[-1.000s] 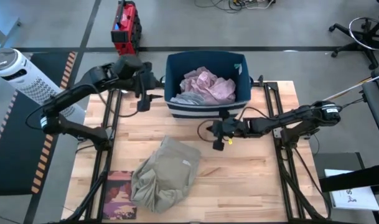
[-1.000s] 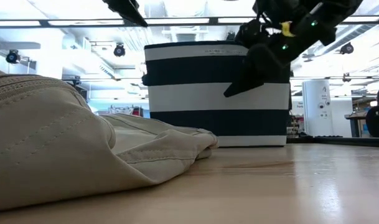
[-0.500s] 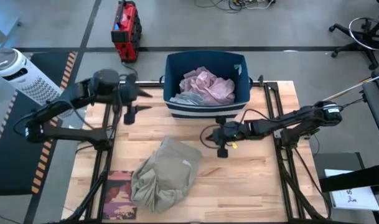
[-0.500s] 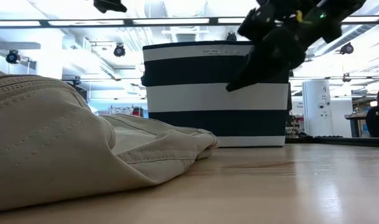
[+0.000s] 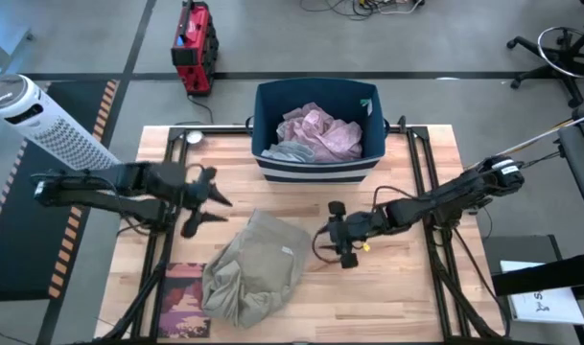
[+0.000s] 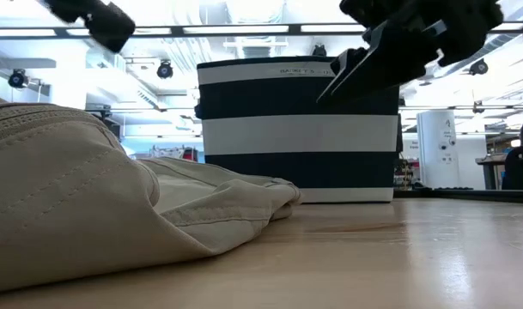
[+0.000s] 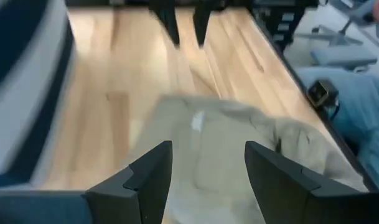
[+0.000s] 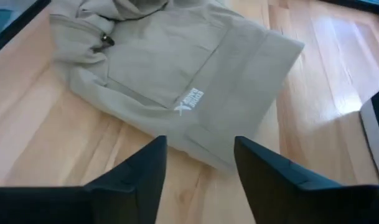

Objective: Sort clothes
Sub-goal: Put the gray long pants into the laundry bin

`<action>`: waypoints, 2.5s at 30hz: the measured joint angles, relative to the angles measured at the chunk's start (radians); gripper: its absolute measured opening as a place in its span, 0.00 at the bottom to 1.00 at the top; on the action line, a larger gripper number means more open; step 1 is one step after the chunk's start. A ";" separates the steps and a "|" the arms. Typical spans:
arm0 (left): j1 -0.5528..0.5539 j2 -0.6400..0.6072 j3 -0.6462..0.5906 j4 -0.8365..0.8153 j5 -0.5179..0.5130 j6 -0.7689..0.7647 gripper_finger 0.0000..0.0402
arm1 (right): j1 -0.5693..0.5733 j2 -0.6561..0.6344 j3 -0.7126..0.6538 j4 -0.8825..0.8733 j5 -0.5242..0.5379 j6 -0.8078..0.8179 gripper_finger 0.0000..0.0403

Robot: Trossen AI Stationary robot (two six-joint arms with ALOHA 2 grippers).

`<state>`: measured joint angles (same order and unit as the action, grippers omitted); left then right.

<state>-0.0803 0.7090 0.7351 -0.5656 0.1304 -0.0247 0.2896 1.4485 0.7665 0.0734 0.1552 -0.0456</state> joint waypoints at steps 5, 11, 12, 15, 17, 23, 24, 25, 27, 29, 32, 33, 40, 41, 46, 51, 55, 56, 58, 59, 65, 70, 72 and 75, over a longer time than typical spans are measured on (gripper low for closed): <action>-0.115 0.009 -0.104 0.008 -0.057 -0.138 0.47 | 0.093 0.093 0.072 -0.063 0.159 -0.019 0.51; -0.211 0.009 -0.203 0.006 -0.066 -0.348 0.48 | 0.171 0.264 0.279 -0.191 0.200 -0.017 0.52; -0.221 0.010 -0.211 0.007 -0.066 -0.385 0.48 | 0.180 0.299 0.324 -0.237 0.209 -0.015 0.52; -0.241 0.016 -0.233 0.003 -0.063 -0.491 0.50 | 0.201 0.399 0.470 -0.361 0.212 -0.006 0.54; -0.241 0.019 -0.244 0.005 -0.056 -0.583 0.52 | 0.209 0.463 0.558 -0.433 0.213 -0.004 0.56; -0.241 0.024 -0.286 0.020 -0.009 -0.785 0.61 | 0.220 0.614 0.778 -0.565 0.213 -0.005 0.64; -0.241 0.027 -0.296 0.044 -0.009 -0.806 0.62 | 0.221 0.634 0.805 -0.574 0.212 -0.005 0.65; -0.241 0.030 -0.308 0.086 -0.010 -0.824 0.64 | 0.221 0.651 0.828 -0.580 0.212 -0.007 0.66; -0.241 0.030 -0.343 0.180 -0.004 -0.849 0.67 | 0.224 0.681 0.868 -0.584 0.213 -0.018 0.69; -0.241 0.036 -0.372 0.300 0.000 -0.871 0.69 | 0.225 0.709 0.907 -0.592 0.215 -0.022 0.71; -0.240 0.054 -0.404 0.349 -0.008 -0.913 0.71 | 0.230 0.745 0.951 -0.599 0.215 -0.027 0.73; -0.240 0.065 -0.413 0.348 -0.012 -0.926 0.71 | 0.231 0.755 0.963 -0.598 0.215 -0.032 0.73; -0.240 0.152 -0.469 0.475 -0.015 -0.974 0.70 | 0.247 0.829 1.037 -0.597 0.213 -0.029 0.70; -0.240 0.168 -0.476 0.523 -0.015 -0.976 0.69 | 0.249 0.837 1.049 -0.598 0.213 -0.023 0.69; -0.240 0.257 -0.487 0.651 -0.016 -0.976 0.69 | 0.260 0.879 1.120 -0.594 0.208 0.002 0.66; -0.240 0.377 -0.487 0.733 -0.017 -0.972 0.63 | 0.260 0.927 1.169 -0.591 0.194 0.031 0.64; -0.240 0.476 -0.487 0.838 -0.017 -0.966 0.54 | 0.255 0.964 1.191 -0.597 0.186 0.048 0.61; -0.240 0.498 -0.487 0.860 -0.018 -0.965 0.51 | 0.255 0.965 1.192 -0.594 0.186 0.053 0.59; -0.240 0.540 -0.487 0.881 -0.022 -0.962 0.43 | 0.253 0.965 1.192 -0.595 0.199 0.064 0.54; -0.240 0.558 -0.487 0.887 -0.032 -0.958 0.39 | 0.254 0.965 1.193 -0.592 0.219 0.071 0.51; -0.241 0.625 -0.473 0.955 -0.069 -0.898 0.04 | 0.247 0.959 1.193 -0.598 0.288 0.033 0.10; -0.257 0.612 -0.416 1.007 -0.071 -0.844 0.01 | 0.242 0.951 1.192 -0.637 0.292 0.035 0.03; -0.268 0.589 -0.381 1.003 -0.071 -0.815 0.01 | 0.242 0.936 1.192 -0.664 0.319 0.044 0.01; -0.278 0.552 -0.312 0.952 -0.073 -0.765 0.00 | 0.246 0.904 1.192 -0.721 0.383 0.051 0.01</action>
<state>-0.3587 1.2612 0.4231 0.3862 0.0575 -0.7901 0.5357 2.3523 1.9587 -0.6471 0.5386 0.0053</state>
